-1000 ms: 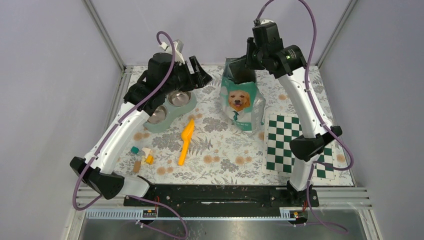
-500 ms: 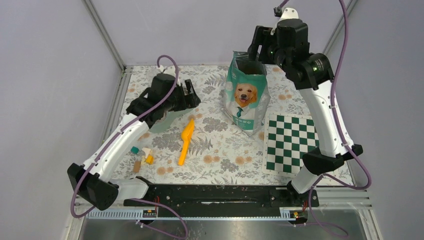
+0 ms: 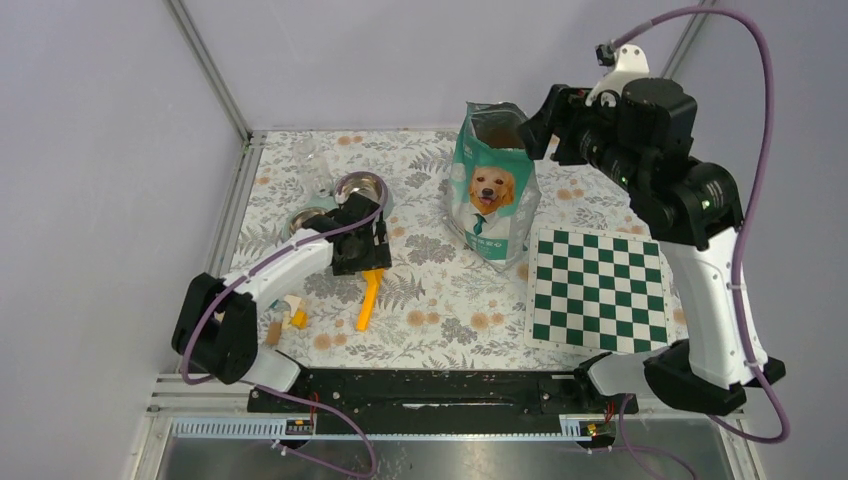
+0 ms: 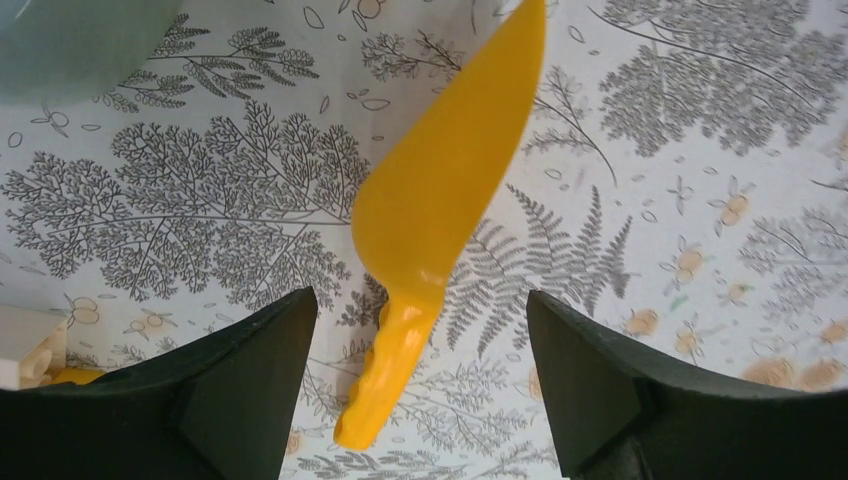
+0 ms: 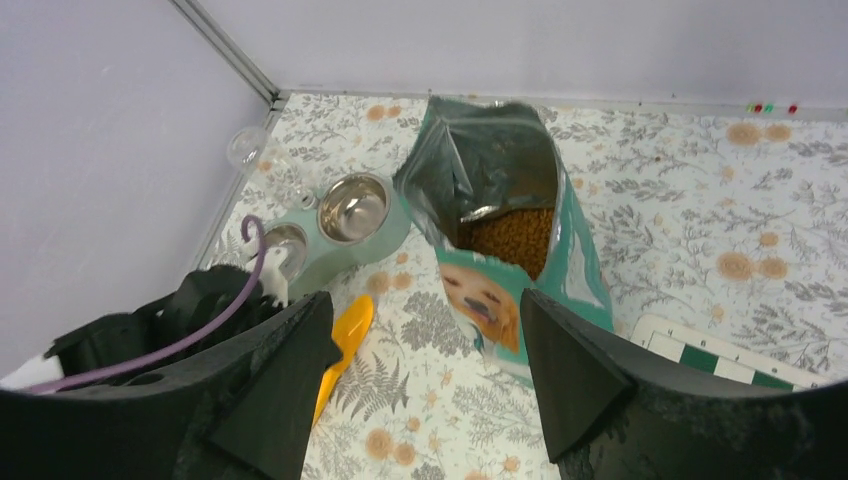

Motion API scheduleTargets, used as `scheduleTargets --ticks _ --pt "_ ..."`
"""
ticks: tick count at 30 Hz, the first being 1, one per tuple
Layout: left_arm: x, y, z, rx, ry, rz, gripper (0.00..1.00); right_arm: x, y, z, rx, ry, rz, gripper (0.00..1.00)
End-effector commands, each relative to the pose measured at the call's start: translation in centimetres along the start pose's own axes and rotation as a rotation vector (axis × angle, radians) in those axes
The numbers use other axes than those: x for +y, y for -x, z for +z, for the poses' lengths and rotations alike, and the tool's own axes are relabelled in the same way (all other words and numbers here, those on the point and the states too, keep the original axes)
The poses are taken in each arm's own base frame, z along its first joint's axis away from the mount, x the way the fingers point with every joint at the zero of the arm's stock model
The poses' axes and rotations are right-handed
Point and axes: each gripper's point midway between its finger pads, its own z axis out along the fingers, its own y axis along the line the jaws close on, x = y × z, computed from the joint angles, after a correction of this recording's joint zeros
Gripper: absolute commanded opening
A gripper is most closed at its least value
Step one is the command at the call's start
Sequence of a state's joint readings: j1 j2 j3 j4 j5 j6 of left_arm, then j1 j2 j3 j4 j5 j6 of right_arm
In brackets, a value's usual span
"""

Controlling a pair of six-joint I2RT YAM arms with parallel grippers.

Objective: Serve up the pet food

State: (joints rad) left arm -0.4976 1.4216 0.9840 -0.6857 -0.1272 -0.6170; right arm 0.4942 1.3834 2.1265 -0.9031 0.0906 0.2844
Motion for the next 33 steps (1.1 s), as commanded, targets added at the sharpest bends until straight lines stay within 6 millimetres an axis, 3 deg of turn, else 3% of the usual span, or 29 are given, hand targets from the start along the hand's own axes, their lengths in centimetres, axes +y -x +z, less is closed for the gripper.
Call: scheduleTargets --ticks 1,5,9,15,19,22,24,29,33 --pt "-0.4 2.2 1.8 -0.079 0.028 -0.038 0.76 0.6 -1.0 -0.3 -0.004 0.054 0.029 0.76" --pt "-0.7 4.2 3.4 -0.197 0.012 -0.033 0.71 0.5 -2.0 -1.0 0.003 0.061 0.045 0.76" --pt "0.3 5.2 4.3 -0.248 0.079 -0.007 0.64 0.1 -2.6 -1.9 0.003 0.054 0.055 0.76" --pt "0.3 4.8 5.3 -0.236 0.073 0.06 0.41 -0.8 -3.3 -3.1 -0.007 0.025 0.067 0.77" --pt "0.4 4.6 5.6 -0.217 0.084 0.09 0.32 -1.0 -3.2 -3.7 -0.021 0.02 0.071 0.76" --pt "0.0 4.9 5.4 -0.21 0.075 0.105 0.13 -0.8 -3.2 -4.0 -0.02 0.035 0.072 0.77" --pt "-0.6 5.3 4.9 -0.213 0.05 0.114 0.0 -0.6 -3.3 -4.0 -0.014 0.046 0.072 0.77" --pt "-2.1 7.2 1.6 -0.266 -0.023 0.139 0.0 0.6 -4.4 -3.7 0.034 0.117 0.065 0.77" --pt "-4.2 9.4 -3.6 -0.348 -0.142 0.155 0.0 2.5 -5.7 -3.2 0.101 0.226 0.069 0.77"
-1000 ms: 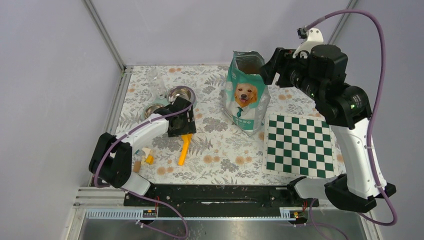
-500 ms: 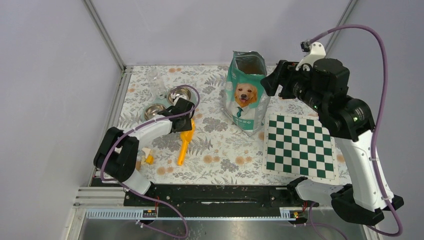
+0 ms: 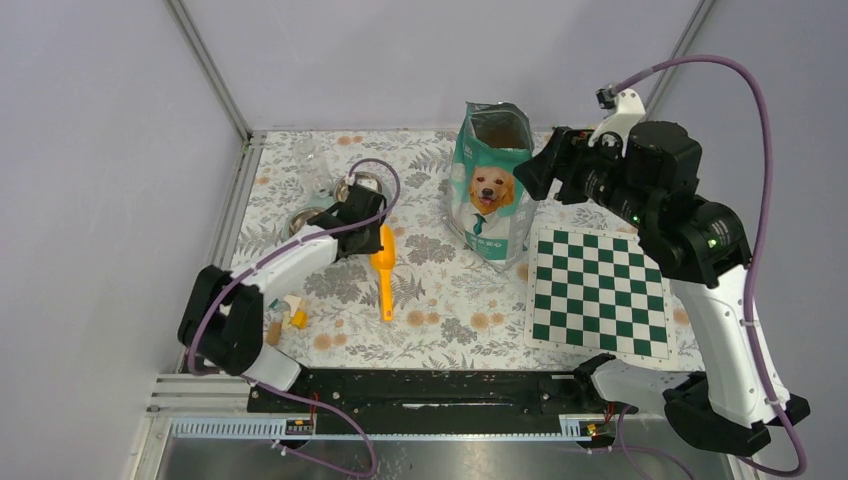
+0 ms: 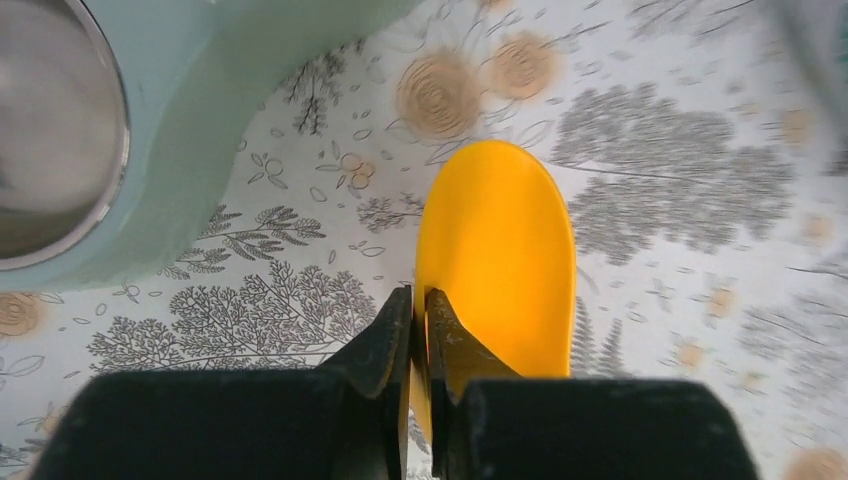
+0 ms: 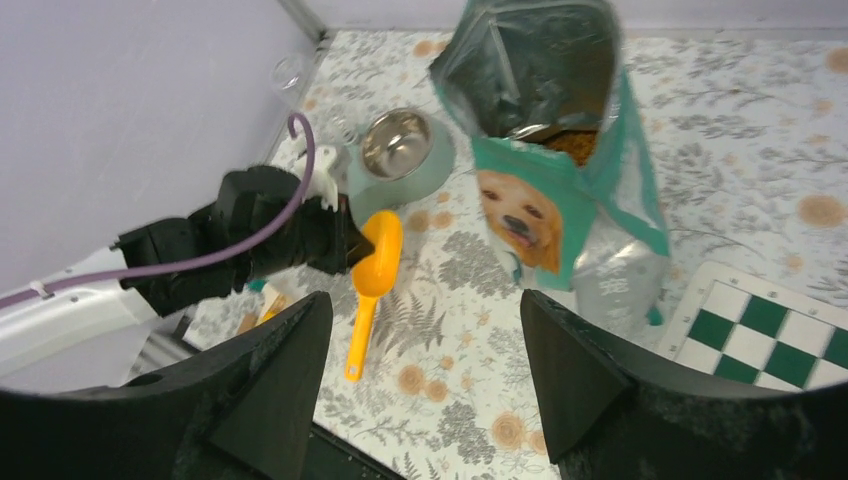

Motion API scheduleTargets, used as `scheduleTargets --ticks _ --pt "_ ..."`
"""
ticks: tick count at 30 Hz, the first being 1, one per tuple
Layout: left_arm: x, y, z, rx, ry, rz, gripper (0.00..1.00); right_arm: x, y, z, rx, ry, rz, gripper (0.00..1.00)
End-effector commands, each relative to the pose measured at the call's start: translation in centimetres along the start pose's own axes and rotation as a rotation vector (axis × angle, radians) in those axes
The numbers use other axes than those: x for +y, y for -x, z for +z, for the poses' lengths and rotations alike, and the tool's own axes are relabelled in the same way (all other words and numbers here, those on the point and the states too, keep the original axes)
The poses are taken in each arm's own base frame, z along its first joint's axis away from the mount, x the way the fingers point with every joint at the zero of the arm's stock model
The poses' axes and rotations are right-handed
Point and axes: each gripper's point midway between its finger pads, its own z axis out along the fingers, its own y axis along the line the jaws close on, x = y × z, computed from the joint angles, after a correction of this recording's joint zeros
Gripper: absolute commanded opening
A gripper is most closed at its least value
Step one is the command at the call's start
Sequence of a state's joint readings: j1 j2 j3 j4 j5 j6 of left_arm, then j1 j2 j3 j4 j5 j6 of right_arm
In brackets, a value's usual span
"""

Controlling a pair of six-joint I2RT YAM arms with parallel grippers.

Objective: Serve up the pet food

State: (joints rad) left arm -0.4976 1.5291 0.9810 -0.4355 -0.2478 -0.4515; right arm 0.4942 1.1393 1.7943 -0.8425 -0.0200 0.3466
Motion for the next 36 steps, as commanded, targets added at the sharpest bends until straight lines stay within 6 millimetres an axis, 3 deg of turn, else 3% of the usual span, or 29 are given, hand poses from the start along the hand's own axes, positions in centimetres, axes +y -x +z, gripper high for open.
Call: scheduleTargets --ticks 1,5,8,13,16,22,26,31,33,35,36 --pt "-3.3 7.7 -8.2 -0.227 -0.212 -0.003 0.0 2.9 -1.0 1.0 0.056 0.17 0.013 0.77" --pt "-5.5 12.0 -15.5 -0.392 -0.402 0.009 0.0 5.4 -2.0 2.1 0.106 0.285 0.077 0.72" --pt "-7.4 13.9 -20.9 -0.491 -0.557 0.05 0.0 7.6 -2.7 2.8 0.134 0.318 0.054 0.69" --pt "-9.6 15.0 -27.8 -0.618 -0.733 0.146 0.0 10.4 -4.2 4.9 0.167 0.338 0.037 0.69" --pt "-10.5 14.8 -30.2 -0.662 -0.813 0.19 0.0 11.7 -4.3 6.2 0.158 0.361 0.033 0.7" --pt "-11.9 14.0 -32.4 -0.69 -0.909 0.261 0.0 13.1 -3.5 7.7 0.137 0.383 0.033 0.7" --pt "-12.4 13.7 -33.0 -0.691 -0.936 0.283 0.0 12.8 -3.8 8.5 0.14 0.349 0.031 0.68" --pt "-12.8 13.3 -33.4 -0.692 -0.959 0.312 0.0 12.1 -4.7 9.3 0.17 0.296 0.023 0.58" --pt "-12.9 13.2 -33.6 -0.692 -0.969 0.323 0.0 12.1 -5.1 9.4 0.188 0.297 0.022 0.44" --pt "-13.2 13.0 -33.9 -0.687 -0.992 0.331 0.0 12.0 -5.2 9.3 0.212 0.283 0.016 0.18" --pt "-13.4 13.0 -34.1 -0.684 -1.004 0.333 0.07 11.9 -5.0 9.3 0.217 0.27 0.013 0.08"
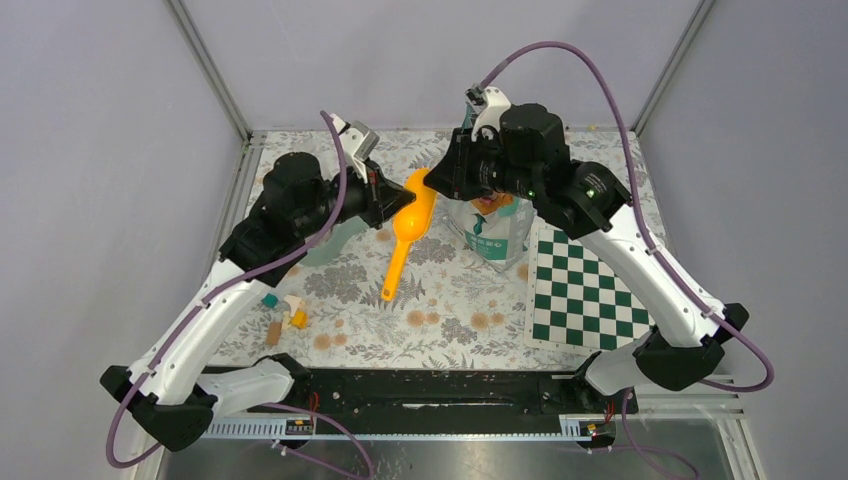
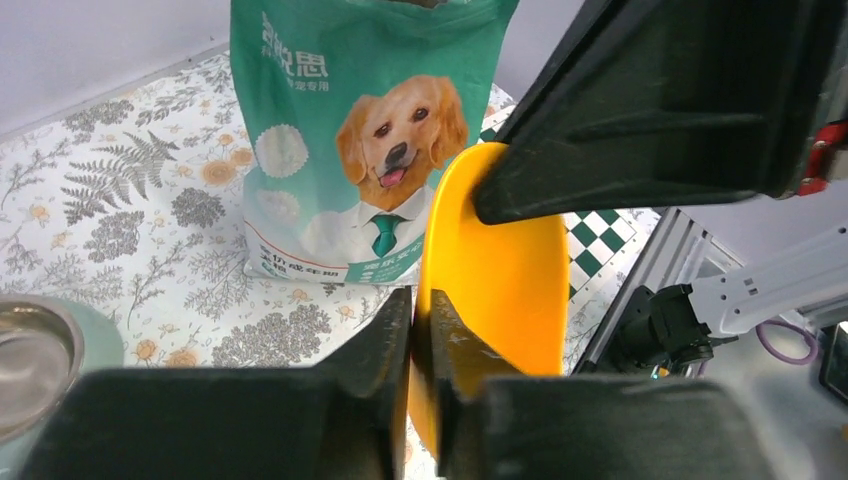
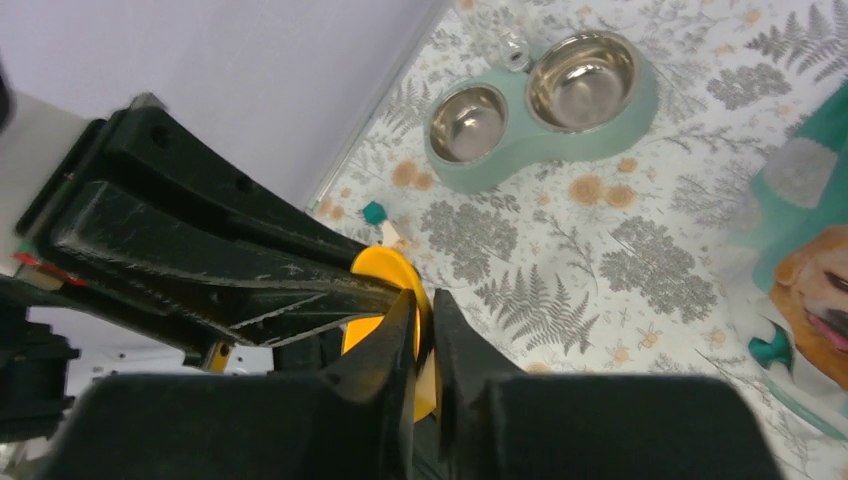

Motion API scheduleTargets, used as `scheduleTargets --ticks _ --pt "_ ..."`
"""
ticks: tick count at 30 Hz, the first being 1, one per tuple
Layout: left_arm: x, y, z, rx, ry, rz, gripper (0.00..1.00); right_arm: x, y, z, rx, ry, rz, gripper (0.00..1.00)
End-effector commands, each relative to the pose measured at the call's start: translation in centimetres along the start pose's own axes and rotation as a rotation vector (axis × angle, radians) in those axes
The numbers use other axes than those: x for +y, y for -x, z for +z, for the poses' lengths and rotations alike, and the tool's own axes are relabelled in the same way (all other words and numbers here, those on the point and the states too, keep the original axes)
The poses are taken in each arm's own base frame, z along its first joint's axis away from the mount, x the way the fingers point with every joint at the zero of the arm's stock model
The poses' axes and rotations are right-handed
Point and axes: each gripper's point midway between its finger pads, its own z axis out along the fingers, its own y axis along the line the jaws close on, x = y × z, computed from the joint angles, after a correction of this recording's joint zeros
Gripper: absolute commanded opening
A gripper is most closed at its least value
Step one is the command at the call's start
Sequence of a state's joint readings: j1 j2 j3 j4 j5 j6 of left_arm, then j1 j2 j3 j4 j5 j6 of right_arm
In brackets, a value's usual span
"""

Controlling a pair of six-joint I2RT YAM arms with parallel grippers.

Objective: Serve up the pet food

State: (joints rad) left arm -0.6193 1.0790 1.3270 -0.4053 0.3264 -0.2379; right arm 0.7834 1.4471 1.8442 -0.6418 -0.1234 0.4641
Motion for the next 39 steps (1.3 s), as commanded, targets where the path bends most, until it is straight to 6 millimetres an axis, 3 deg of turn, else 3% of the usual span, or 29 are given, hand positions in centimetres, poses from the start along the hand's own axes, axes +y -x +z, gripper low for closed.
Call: scheduleTargets --ticks 1,4,8,11,15,23,32,39 --pt "-3.0 3.9 -0.9 -0.104 -0.122 0.053 0.16 -0.3 1.1 -0.5 -0.008 -0.055 -0.01 0.0" --pt "-3.4 4.5 -1.1 -0.115 -0.135 0.043 0.47 -0.2 2.5 -1.4 -0.061 -0.072 -0.008 0.0" --pt "-3.0 6.3 -2.1 -0.198 -0.079 -0.009 0.74 -1.2 5.5 -3.6 -0.188 -0.142 0.065 0.0" --pt "-1.7 7.8 -3.0 -0.264 0.03 -0.139 0.82 -1.7 7.8 -5.8 -0.299 -0.154 0.156 0.0" --pt "-2.0 9.6 -4.1 -0.294 0.045 -0.327 0.84 -1.7 10.4 -8.8 -0.435 -0.112 0.281 0.0" --pt "-3.9 13.5 -6.1 -0.344 -0.101 -0.457 0.84 -1.0 12.3 -13.4 -0.649 -0.016 0.463 0.0" --pt "-7.3 15.2 -5.9 -0.369 -0.369 -0.585 0.84 -1.8 12.9 -12.5 -0.759 0.089 0.704 0.0" --pt "-7.1 14.8 -5.3 -0.368 -0.383 -0.594 0.8 -3.3 12.4 -10.9 -0.785 0.094 0.851 0.0"
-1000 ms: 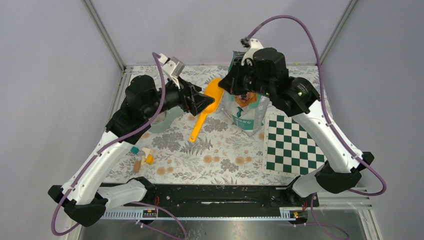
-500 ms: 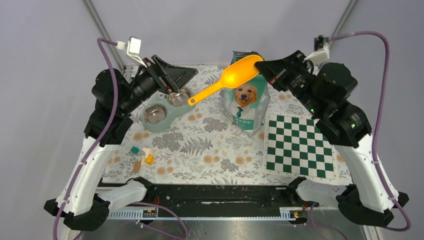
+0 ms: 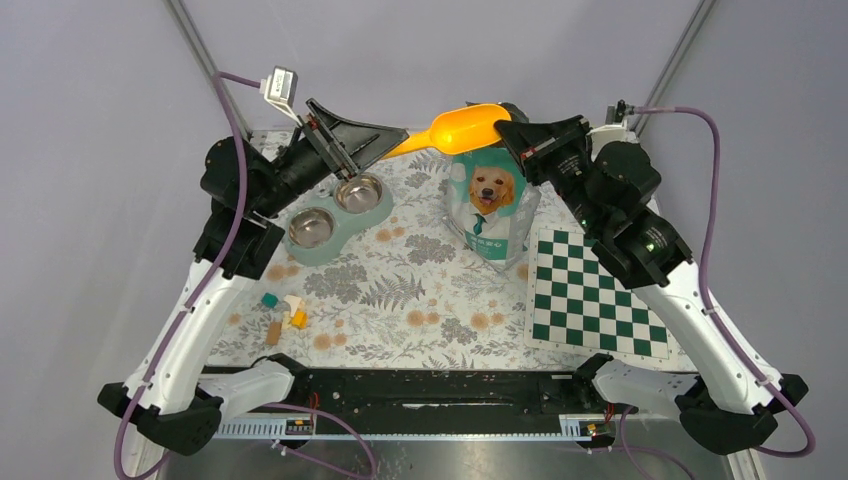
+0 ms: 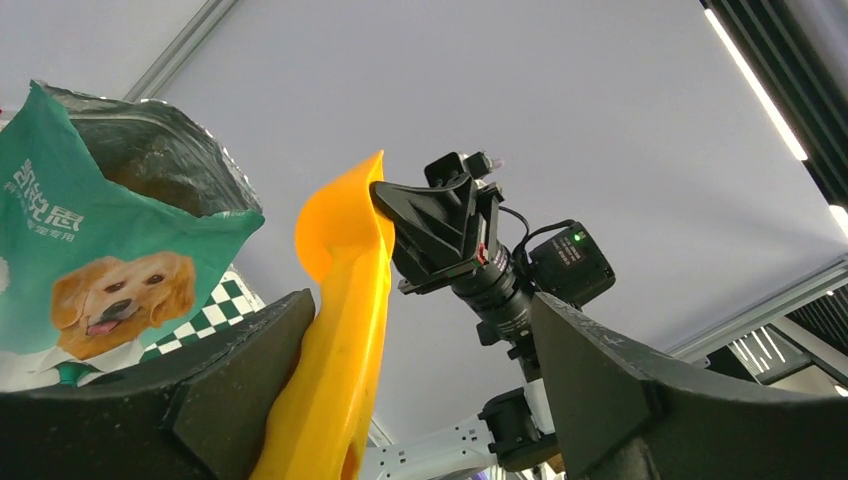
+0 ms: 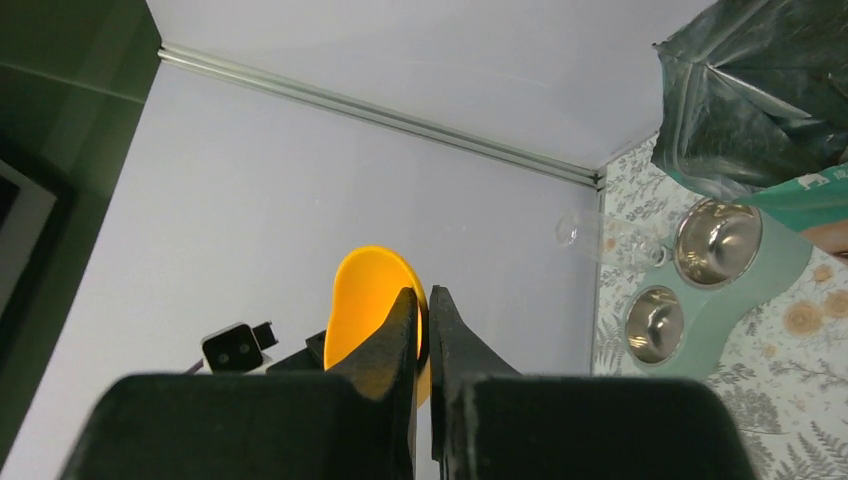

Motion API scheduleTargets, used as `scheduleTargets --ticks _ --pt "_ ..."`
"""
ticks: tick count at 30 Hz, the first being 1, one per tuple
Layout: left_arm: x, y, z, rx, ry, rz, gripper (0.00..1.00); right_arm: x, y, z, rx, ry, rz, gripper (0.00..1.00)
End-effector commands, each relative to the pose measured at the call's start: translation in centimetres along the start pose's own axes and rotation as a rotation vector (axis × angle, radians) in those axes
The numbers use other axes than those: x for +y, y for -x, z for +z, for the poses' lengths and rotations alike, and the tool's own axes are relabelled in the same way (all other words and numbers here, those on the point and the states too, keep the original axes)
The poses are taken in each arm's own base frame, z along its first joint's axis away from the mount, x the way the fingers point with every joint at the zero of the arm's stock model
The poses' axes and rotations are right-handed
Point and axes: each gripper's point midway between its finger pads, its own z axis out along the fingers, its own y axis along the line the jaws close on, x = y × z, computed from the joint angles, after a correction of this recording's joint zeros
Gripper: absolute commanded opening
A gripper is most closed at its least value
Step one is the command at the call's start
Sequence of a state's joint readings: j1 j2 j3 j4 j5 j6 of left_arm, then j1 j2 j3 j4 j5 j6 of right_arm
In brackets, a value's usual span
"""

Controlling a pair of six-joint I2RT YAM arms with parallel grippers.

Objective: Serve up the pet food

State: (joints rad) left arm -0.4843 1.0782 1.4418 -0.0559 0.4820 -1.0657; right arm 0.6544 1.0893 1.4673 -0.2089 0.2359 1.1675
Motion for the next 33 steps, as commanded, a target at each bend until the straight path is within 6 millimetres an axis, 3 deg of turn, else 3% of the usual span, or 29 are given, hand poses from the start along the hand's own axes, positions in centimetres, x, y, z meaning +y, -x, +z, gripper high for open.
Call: scheduleTargets --ticks 1,7,21,33 --pt "-2.6 0.2 -0.2 0.002 -0.118 0.016 0.79 2.2 2.1 0.3 -0.103 0.074 0.17 0.0" --pt "-1.3 0.2 0.1 -0.015 -0.097 0.035 0.73 0.5 1.6 1.2 -0.113 0.042 0.228 0.0" --pt "2.4 2.2 0.3 -0.172 0.052 0.031 0.56 -0.1 0.2 1.8 -0.071 0.012 0.197 0.0" --pt "2.6 1.9 0.9 -0.177 0.052 0.037 0.49 -0.7 -0.4 2.0 -0.06 -0.018 0.187 0.0"
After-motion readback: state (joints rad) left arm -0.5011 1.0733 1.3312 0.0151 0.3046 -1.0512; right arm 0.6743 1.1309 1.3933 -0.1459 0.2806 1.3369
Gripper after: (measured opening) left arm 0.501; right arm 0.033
